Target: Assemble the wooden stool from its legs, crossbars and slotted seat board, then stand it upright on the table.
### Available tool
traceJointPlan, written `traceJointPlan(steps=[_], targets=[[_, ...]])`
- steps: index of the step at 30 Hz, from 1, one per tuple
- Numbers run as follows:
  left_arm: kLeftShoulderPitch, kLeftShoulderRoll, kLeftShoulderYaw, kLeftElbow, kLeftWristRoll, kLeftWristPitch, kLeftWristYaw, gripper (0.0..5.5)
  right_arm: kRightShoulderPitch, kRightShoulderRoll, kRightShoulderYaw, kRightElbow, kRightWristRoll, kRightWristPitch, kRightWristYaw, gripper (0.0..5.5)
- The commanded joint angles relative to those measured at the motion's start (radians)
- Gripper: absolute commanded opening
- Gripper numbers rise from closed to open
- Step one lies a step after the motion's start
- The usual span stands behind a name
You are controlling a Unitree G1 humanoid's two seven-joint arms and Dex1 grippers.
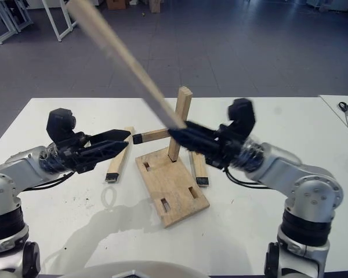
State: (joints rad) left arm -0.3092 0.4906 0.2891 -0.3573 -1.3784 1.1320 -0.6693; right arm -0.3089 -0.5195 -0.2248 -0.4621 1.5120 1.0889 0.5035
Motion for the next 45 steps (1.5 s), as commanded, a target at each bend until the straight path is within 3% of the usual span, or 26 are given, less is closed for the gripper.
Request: traceJointPlan(steps=[1, 10, 18, 23, 26, 29, 31, 35, 38, 45], targets=[[-0.033, 0.020, -0.010, 0.020, -0.096, 0.011, 0.033, 3.22, -0.030, -0.010, 0.056, 0.012, -0.027, -0.014, 0.036, 2.03], [-0.045, 0.022, -0.045, 0.042, -0.190, -0.019, 0.094, 3.22, -0.035, -0.022, 0.147, -0.012, -0.054, -0.020, 0.084, 2.03], [-0.030, 0.038, -0.035, 0.063, -0.353, -0.042, 0.124, 2.29, -0.014, -0.041, 0.192, -0.017, -0.111, -0.030, 0.121, 2.03], [-0.017, 0.041, -0.031, 0.074, -0.382, -0.059, 0.123, 2.19, -0.030, -0.052, 0.181, 0.011, -0.058, -0.018, 0.076, 3.29], [0.002, 0.057, -0.010, 0.089, -0.352, -0.077, 0.111, 2.14, 0.002, -0.145, 0.116, 0.011, -0.018, 0.003, 0.105, 3.83], [0.053, 0.085, 0.026, 0.099, -0.246, -0.114, 0.040, 2.08, 0.089, -0.290, 0.099, -0.010, -0.201, -0.025, 0.193, 4.07], [0.097, 0.092, 0.034, 0.100, -0.138, -0.167, -0.005, 2.05, 0.137, -0.342, 0.193, -0.008, -0.438, -0.100, 0.151, 4.07], [0.169, 0.106, -0.045, 0.075, 0.116, -0.255, -0.025, 2.05, 0.226, -0.334, 0.450, 0.033, -0.891, -0.219, -0.053, 4.07], [0.191, 0.098, -0.087, 0.062, 0.246, -0.318, -0.042, 2.05, 0.311, -0.329, 0.524, -0.005, -1.009, -0.238, -0.084, 4.07], [0.189, 0.071, -0.123, 0.084, 0.407, -0.427, -0.070, 2.05, 0.360, -0.349, 0.529, 0.023, -1.147, -0.280, -0.060, 4.07]])
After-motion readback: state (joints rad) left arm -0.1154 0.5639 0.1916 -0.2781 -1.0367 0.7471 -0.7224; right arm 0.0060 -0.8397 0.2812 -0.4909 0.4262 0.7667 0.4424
